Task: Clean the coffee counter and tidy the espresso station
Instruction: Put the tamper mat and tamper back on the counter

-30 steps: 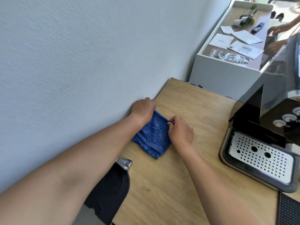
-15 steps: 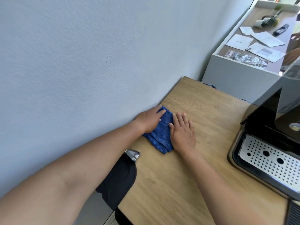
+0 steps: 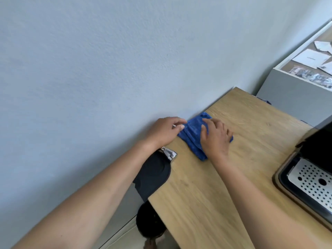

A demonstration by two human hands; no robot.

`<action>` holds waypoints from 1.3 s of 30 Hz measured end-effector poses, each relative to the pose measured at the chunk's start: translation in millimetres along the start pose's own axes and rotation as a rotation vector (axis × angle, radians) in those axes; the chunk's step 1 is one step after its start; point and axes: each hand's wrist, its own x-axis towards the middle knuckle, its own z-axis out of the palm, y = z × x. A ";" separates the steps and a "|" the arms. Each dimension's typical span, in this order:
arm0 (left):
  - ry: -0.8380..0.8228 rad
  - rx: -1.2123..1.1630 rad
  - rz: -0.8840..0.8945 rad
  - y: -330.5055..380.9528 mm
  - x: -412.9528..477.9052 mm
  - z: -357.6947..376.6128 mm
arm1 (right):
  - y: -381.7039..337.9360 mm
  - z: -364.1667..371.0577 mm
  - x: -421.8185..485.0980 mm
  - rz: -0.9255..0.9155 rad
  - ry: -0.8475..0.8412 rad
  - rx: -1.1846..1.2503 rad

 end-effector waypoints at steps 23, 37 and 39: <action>0.358 -1.027 -0.714 -123.5 -185.1 45.2 | -86.3 17.1 -78.2 0.064 -0.490 0.245; 0.256 -1.015 -0.670 -105.2 -208.4 63.5 | -77.1 -47.8 -91.4 0.191 -0.278 0.196; 0.237 -1.011 -0.652 -102.7 -212.9 69.8 | -77.8 -50.3 -101.2 0.148 -0.324 0.138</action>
